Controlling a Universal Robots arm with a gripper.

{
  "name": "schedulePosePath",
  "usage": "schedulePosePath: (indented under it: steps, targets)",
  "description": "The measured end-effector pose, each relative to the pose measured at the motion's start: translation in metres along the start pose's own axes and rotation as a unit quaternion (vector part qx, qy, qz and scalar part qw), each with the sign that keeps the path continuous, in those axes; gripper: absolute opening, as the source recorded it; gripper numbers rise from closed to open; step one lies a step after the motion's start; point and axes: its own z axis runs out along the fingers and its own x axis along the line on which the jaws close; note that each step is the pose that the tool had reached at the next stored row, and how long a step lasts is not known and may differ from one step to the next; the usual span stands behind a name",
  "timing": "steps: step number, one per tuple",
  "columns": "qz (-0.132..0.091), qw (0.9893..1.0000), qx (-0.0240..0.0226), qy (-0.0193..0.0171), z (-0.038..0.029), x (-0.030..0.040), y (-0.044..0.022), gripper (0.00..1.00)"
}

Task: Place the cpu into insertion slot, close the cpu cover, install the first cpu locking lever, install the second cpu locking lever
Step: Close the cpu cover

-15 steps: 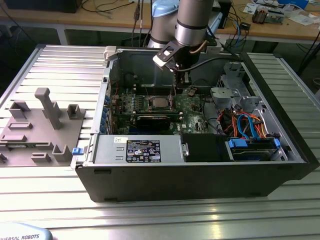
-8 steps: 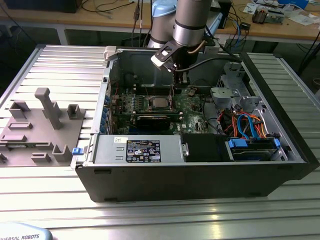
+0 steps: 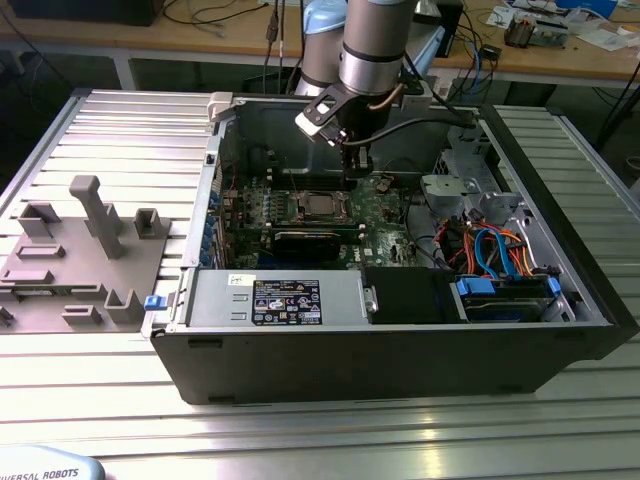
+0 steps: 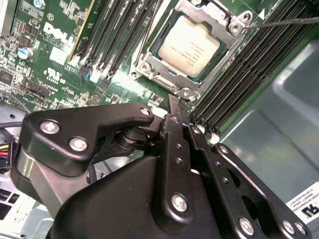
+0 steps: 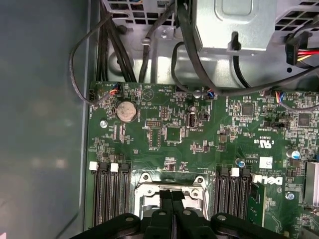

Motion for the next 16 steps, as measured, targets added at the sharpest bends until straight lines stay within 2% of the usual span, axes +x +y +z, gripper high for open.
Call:
schedulePosePath:
  steps: [4,5,6,7,9,16]
  targets:
    - [0.000,1.0000,0.0000,0.0002,0.0008,0.0001,-0.0012,0.11]
    - [0.000,1.0000,0.0015,0.0003,0.0012,0.0001,-0.0012,0.11]
    - [0.001,0.9998,0.0199,0.0011,0.0041,0.0001,-0.0063,0.11]
    - [0.001,0.9998,0.0200,0.0014,0.0111,-0.0011,-0.0239,0.11]
    - [0.001,0.9998,0.0200,0.0014,0.0245,-0.0035,-0.0448,0.11]
    - [0.001,0.9998,0.0200,0.0014,0.0322,-0.0034,-0.0498,0.11]
